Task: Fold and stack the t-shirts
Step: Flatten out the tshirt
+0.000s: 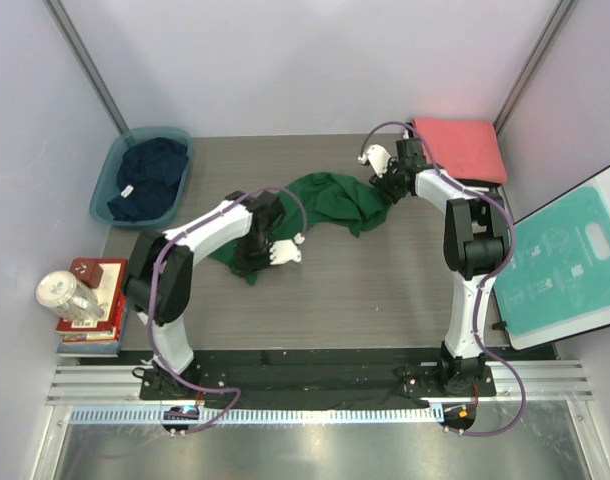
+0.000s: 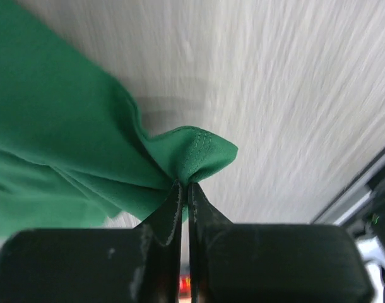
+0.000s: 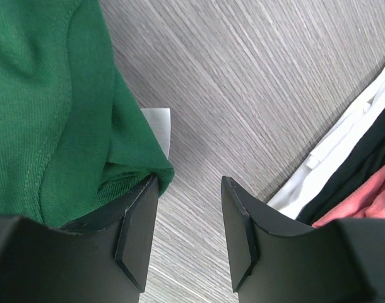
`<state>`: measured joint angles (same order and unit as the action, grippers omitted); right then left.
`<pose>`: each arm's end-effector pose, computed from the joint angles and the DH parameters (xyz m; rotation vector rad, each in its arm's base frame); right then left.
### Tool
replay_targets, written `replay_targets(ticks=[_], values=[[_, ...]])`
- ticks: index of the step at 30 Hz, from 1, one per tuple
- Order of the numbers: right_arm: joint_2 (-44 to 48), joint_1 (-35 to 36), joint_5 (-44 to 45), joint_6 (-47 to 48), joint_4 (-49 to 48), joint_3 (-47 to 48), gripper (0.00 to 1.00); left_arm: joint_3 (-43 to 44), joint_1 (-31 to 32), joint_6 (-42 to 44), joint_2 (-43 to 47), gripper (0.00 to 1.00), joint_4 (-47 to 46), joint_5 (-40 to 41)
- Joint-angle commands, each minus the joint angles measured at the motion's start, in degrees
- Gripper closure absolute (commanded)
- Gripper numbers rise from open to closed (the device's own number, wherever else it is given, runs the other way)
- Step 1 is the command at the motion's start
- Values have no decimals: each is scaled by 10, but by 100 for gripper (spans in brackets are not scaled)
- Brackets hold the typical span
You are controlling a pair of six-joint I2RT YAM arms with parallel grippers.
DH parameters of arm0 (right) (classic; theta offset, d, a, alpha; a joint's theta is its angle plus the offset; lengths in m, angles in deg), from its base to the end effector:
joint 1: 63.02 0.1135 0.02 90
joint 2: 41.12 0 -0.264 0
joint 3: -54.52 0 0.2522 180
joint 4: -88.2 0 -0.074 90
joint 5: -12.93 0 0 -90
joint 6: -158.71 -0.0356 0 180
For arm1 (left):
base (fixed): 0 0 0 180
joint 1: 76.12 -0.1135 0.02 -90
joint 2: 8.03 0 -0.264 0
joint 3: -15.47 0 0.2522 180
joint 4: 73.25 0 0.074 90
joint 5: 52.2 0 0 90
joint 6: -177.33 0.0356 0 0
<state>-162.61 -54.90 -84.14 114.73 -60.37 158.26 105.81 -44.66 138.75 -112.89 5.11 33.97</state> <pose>0.4642 0.0707 0.1790 -1.1534 2.1343 -0.1514 0.2771 -0.1723 0.1961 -2.0508 -2.3268 0.1156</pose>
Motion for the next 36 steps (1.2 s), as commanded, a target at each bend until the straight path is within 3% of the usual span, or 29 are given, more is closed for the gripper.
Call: replay_targets(ticks=[1,3,6,7,13,17,20,24,31,36], values=[[46,-3,8,2,-14,-11,50,-77,-8,42,44,77,0,96],[52,-5,11,0,-14,-16,50,-104,-11,48,56,55,-15,115],[58,-4,14,-2,-14,-20,49,-94,-20,38,63,36,-25,105],[60,-4,14,-2,-15,-22,50,-85,-25,30,63,35,-25,97],[65,-4,14,6,-15,-32,49,28,-29,-38,55,34,20,-10],[57,-4,10,6,-13,-25,49,109,-18,-83,25,45,58,-84],[52,-4,10,9,-12,-15,49,129,4,-105,5,45,83,-121],[47,-5,11,20,-11,-9,49,93,23,-130,12,45,69,-120],[35,-5,14,20,-8,1,49,-75,38,-165,95,43,-99,-35],[15,-4,14,17,8,29,49,-124,68,-208,132,38,-138,-1]])
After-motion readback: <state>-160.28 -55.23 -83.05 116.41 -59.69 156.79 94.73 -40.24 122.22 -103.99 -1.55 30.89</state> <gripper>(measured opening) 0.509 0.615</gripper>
